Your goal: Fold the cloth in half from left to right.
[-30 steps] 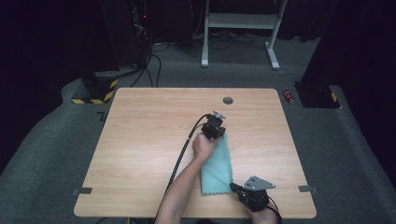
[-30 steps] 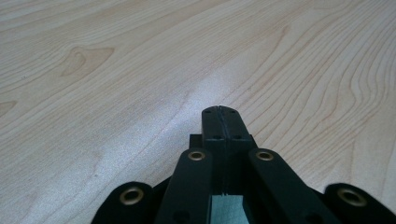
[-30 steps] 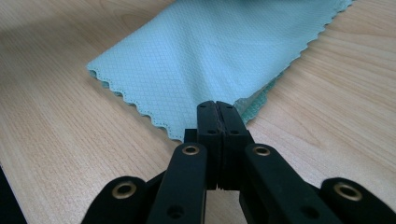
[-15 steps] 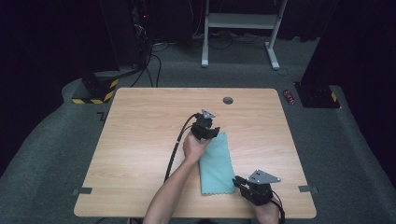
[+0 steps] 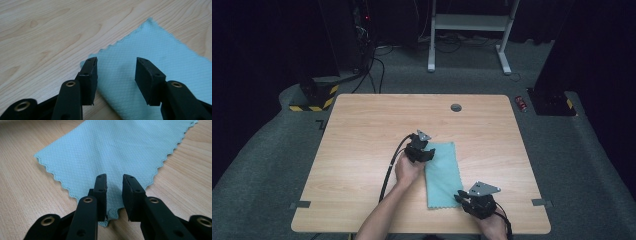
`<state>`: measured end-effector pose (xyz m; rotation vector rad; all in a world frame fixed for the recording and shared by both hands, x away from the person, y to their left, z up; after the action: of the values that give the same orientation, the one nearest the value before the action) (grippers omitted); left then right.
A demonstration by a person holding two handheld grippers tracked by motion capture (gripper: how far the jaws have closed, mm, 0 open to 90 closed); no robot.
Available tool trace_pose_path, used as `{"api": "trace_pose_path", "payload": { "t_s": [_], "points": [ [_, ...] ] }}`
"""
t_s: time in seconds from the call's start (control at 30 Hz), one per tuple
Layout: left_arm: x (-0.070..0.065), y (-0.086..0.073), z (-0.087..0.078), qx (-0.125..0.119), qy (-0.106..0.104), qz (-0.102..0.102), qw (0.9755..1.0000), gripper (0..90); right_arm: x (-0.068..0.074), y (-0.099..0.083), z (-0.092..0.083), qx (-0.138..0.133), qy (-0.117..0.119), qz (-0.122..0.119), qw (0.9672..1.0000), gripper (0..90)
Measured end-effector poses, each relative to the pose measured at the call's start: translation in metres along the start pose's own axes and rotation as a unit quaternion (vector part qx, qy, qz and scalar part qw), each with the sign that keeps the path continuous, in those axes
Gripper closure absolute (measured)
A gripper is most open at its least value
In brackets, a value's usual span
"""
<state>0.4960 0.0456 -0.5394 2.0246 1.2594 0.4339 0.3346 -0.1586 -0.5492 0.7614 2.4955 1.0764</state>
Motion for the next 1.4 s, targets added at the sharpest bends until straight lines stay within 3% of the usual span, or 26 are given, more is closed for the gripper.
{"api": "trace_pose_path", "payload": {
  "t_s": [0.07, 0.17, 0.27, 0.37, 0.47, 0.73, 1.0, 1.4],
  "points": [
    [0.004, -0.004, 0.002, 0.005, 0.004, 0.003, 1.0000, 53.1, 0.000, 0.000, 0.000, 0.001, -0.001, -0.002, 1.0000, 74.1],
    [0.009, -0.006, 0.001, -0.001, 0.000, -0.009, 1.0000, 52.5, 0.000, 0.000, 0.000, 0.001, -0.002, -0.005, 1.0000, 74.5],
    [0.012, -0.006, -0.002, -0.001, 0.016, -0.012, 0.9998, 52.1, 0.000, 0.000, 0.000, 0.001, 0.000, -0.003, 1.0000, 74.7],
    [0.012, -0.006, -0.012, -0.008, 0.004, -0.024, 0.9997, 50.6, -0.001, 0.000, 0.000, 0.001, 0.000, -0.001, 1.0000, 74.9],
    [0.003, -0.008, -0.027, -0.022, -0.017, -0.027, 0.9992, 49.6, 0.000, 0.000, 0.000, 0.002, -0.002, -0.002, 1.0000, 75.1],
    [-0.023, -0.037, -0.046, -0.006, -0.045, -0.002, 0.9990, 48.3, -0.001, 0.001, 0.001, 0.001, -0.002, -0.002, 1.0000, 75.4],
    [-0.021, -0.057, -0.050, 0.013, -0.023, 0.012, 0.9996, 48.1, -0.002, 0.001, 0.001, 0.000, 0.000, 0.003, 1.0000, 75.5],
    [-0.020, -0.064, -0.054, 0.005, -0.025, 0.005, 0.9997, 47.2, -0.002, 0.001, 0.001, 0.000, 0.000, 0.003, 1.0000, 75.4]
  ]
}}
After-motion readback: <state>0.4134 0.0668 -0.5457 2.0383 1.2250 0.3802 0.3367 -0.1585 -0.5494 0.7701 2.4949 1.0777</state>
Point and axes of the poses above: each handheld gripper's, and its own axes: z roughly forward along the jaws, y roughly out of its top, x roughly to its left, the point moved 4 cm from there along z, roughly forward along the jaws, and after that the axes turned 8 degrees about -z, right-handed, at the moved point
